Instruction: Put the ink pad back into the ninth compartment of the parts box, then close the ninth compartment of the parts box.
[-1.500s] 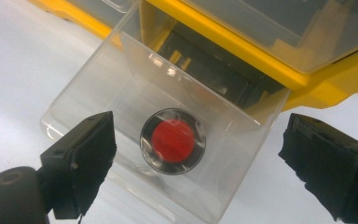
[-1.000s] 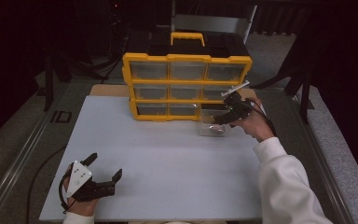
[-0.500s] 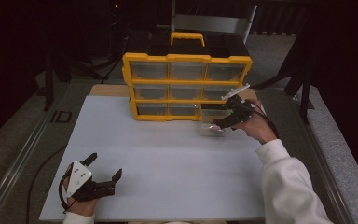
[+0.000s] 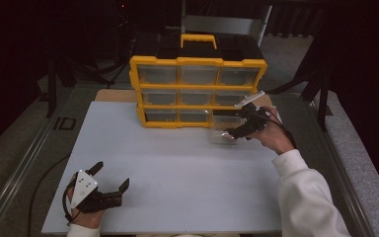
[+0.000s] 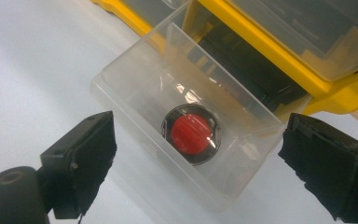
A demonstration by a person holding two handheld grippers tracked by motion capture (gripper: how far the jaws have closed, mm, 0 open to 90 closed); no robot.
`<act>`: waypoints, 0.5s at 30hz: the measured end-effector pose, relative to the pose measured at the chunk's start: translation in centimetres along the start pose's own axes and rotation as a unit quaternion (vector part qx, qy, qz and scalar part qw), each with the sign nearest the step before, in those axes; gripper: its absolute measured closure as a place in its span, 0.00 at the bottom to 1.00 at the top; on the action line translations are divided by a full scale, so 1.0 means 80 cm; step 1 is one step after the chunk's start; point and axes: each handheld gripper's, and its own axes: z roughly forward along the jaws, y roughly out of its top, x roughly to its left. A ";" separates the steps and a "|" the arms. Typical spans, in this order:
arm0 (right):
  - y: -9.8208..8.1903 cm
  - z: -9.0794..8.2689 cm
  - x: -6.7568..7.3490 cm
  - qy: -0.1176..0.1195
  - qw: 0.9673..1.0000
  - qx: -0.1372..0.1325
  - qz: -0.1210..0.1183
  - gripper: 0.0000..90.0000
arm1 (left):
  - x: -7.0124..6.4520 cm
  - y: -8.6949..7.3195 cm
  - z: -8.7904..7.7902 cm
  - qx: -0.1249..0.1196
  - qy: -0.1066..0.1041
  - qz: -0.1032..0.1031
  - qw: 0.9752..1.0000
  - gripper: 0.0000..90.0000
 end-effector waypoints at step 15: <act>-0.002 -0.005 0.009 0.003 1.000 -0.013 -0.001 0.10 | -0.001 0.001 0.000 -0.002 -0.001 0.001 1.000 0.00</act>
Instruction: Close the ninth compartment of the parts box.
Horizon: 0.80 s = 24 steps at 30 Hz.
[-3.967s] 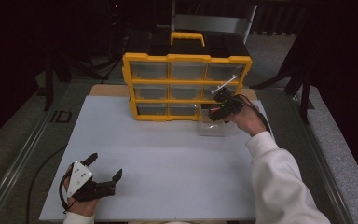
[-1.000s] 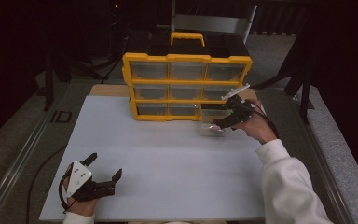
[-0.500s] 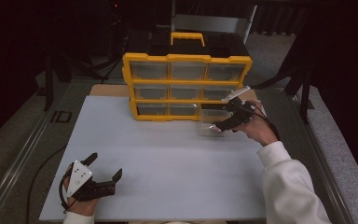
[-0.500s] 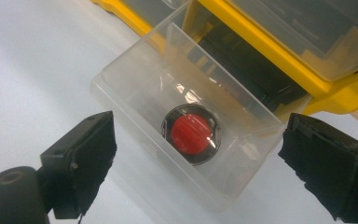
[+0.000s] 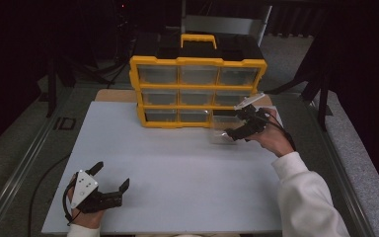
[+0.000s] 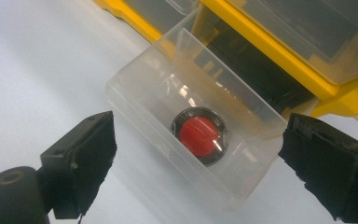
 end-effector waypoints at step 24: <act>-0.010 -0.008 0.023 0.011 1.000 -0.019 -0.007 0.31 | -0.001 0.000 0.002 0.002 -0.002 -0.002 1.000 0.00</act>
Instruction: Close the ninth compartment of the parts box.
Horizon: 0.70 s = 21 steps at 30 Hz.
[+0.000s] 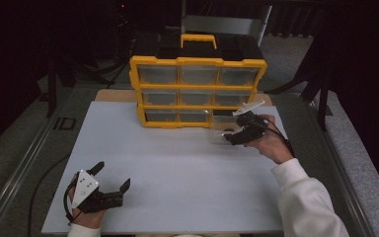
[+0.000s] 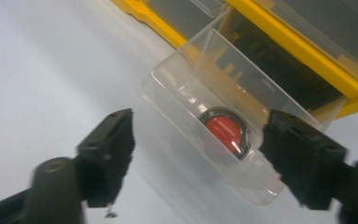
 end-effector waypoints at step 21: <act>-0.007 -0.001 0.000 -0.021 1.000 0.002 -0.013 1.00 | 0.000 0.000 -0.001 0.000 0.000 0.001 1.000 0.00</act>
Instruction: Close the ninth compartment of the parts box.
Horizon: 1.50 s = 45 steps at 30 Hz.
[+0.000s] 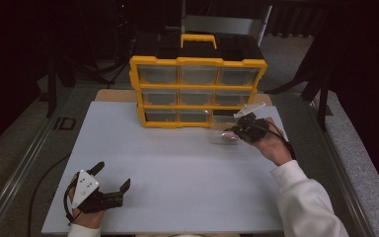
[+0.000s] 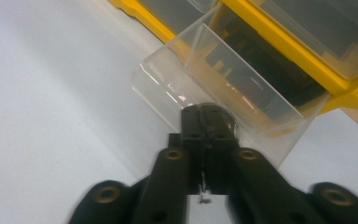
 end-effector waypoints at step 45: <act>-0.027 0.051 0.009 0.005 0.996 0.087 -0.025 1.00 | 0.000 0.000 -0.001 -0.001 0.000 0.001 1.000 0.00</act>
